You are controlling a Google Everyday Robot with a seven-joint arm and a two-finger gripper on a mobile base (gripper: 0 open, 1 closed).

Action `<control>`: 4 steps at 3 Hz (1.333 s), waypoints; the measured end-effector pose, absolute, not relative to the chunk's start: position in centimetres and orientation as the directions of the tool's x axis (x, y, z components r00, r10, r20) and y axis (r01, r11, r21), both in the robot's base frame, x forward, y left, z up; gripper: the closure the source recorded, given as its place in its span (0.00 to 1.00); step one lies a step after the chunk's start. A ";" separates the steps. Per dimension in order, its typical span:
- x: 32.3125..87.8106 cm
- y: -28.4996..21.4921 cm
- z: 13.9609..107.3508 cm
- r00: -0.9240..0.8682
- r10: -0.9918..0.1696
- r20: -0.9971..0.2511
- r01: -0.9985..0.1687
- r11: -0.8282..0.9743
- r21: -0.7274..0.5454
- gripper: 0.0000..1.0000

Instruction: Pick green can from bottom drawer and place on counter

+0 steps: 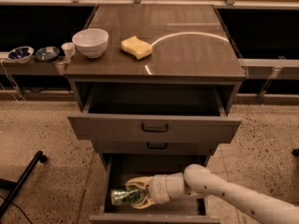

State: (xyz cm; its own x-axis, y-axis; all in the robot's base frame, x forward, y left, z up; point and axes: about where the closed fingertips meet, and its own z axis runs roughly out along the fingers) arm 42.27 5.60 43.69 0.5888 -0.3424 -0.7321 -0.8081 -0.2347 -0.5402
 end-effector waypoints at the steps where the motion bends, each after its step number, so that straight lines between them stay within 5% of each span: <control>1: 41.3 3.6 51.3 0.728 -0.285 -0.623 -0.681 -0.201 -0.704 1.00; 3: 40.8 3.2 62.4 0.815 -0.323 -0.480 -0.556 -0.204 -0.806 1.00; 4: 43.9 3.5 70.0 0.758 -0.479 -0.443 -0.574 -0.167 -0.802 1.00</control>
Offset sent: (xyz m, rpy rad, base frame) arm -0.0163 -0.0540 0.2191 0.0882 -0.4525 -0.0225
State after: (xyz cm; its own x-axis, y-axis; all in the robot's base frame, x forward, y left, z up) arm 43.88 3.46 69.97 0.7580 -0.4790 -0.4427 -0.5738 -0.1669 -0.8018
